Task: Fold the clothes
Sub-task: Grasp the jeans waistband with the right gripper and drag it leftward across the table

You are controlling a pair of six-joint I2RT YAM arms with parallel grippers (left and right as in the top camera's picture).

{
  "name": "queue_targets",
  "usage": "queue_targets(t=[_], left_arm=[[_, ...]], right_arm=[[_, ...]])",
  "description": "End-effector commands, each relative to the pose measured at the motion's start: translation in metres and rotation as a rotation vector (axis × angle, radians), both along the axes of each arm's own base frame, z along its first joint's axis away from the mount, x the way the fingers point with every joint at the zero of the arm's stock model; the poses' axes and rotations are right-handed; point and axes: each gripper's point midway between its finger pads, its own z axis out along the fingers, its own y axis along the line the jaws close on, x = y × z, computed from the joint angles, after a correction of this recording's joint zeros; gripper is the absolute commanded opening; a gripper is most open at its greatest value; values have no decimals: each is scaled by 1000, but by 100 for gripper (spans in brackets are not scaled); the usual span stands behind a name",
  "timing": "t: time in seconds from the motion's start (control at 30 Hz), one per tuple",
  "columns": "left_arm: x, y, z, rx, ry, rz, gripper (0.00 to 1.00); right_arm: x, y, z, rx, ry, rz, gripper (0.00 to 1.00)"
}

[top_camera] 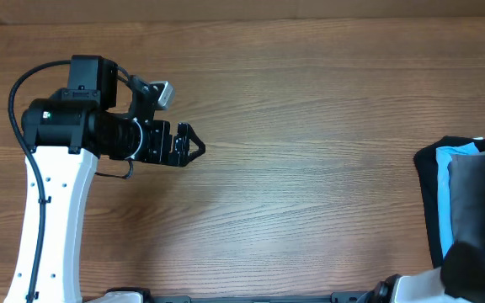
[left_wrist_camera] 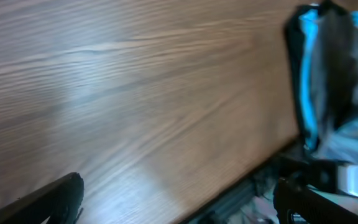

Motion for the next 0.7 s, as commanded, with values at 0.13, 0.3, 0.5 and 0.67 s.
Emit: queue_targets(t=[0.13,0.3,0.5,0.67], left_arm=[[7,17,88,-52,-239,19,100],[2,54,154,32,-435,145,100],[-21,73,221,114,-668,230,100],[-40,75,254,157,-798,265,100]], right_arm=[[-7,153,118,-5,-368,530,4],[6,247,104,93,-335,774,4],[19,386,47,195,-166,1076,4],[-5,497,-9,199,-9,1299,45]])
